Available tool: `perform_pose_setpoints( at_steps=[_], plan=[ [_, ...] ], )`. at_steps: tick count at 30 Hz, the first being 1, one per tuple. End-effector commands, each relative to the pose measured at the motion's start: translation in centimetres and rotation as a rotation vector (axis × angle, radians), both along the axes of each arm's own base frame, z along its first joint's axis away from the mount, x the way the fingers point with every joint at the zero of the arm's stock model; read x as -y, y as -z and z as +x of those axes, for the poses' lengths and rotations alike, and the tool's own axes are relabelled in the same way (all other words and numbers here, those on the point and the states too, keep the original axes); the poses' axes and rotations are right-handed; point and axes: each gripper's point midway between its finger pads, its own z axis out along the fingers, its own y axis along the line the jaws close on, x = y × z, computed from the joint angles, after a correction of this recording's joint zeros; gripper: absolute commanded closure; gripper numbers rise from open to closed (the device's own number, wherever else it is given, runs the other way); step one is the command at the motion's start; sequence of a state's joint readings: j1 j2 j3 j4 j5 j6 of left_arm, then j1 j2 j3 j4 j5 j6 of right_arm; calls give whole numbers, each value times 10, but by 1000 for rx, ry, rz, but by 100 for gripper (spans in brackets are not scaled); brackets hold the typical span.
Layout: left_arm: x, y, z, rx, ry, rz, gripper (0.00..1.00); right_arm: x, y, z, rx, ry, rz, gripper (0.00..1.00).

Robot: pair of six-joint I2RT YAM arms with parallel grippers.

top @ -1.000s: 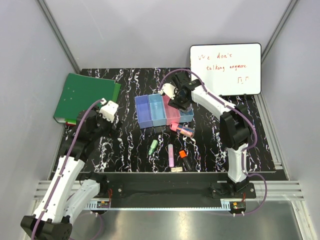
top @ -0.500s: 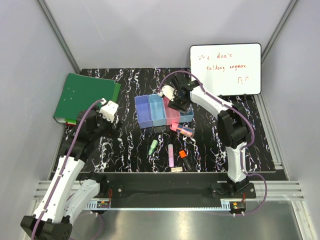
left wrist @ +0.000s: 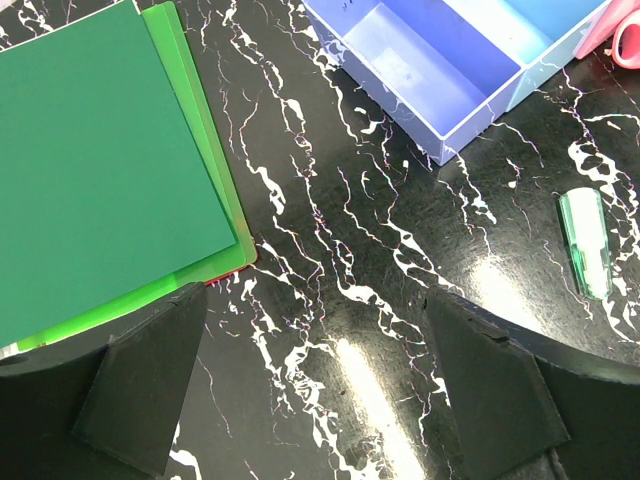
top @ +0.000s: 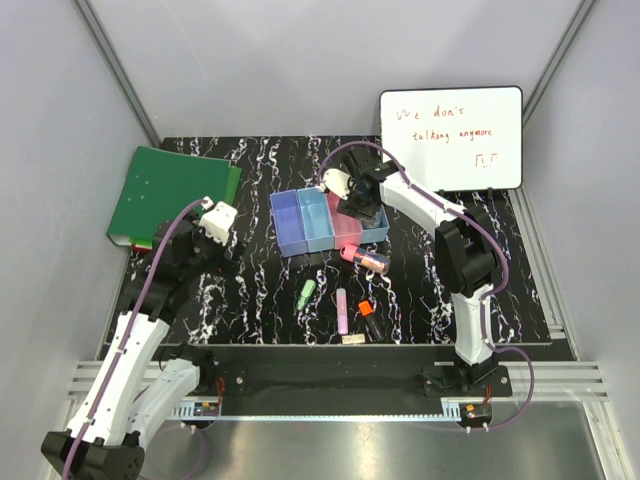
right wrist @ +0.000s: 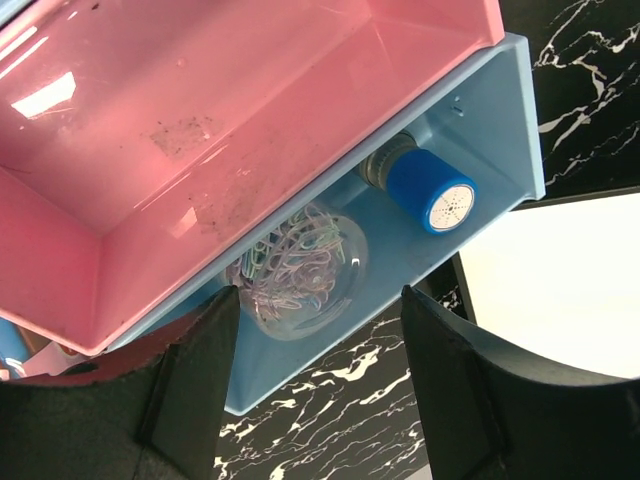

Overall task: Sort the stationery into containers
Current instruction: Place the stationery in the storage box, then pick up the stationery from the center of the board.

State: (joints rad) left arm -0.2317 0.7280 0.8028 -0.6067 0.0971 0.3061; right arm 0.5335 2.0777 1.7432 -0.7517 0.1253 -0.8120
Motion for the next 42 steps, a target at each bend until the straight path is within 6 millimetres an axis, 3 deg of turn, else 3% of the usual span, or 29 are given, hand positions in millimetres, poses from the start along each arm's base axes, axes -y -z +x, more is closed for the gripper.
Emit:
perform_pose_setpoints(
  at_steps=[1, 5, 8, 17, 21, 24, 32, 42],
  plan=[
    [4, -24, 3, 72, 15, -28, 2, 8, -36, 20, 134, 20, -17, 28],
    [3, -27, 3, 82, 19, -26, 2, 12, -67, 24, 209, 47, 1, 29],
    [4, -28, 2, 88, 22, -25, 2, 11, -84, 13, 218, 34, 42, 28],
    [4, -37, 2, 108, 33, -14, 2, 10, -74, -55, 21, -74, 103, 29],
    [0, -42, 2, 127, 48, 26, 2, 4, -68, -110, -209, -122, 172, 32],
    [-2, -39, 3, 124, 64, 69, 2, -3, -61, -135, -302, -153, 184, 33],
    [-3, -41, 4, 134, 79, 96, 2, 2, -37, -154, -398, -168, 141, 33],
    [2, -47, 9, 130, 99, 84, 1, 1, 3, -143, -439, -164, 78, 33]
  ],
)
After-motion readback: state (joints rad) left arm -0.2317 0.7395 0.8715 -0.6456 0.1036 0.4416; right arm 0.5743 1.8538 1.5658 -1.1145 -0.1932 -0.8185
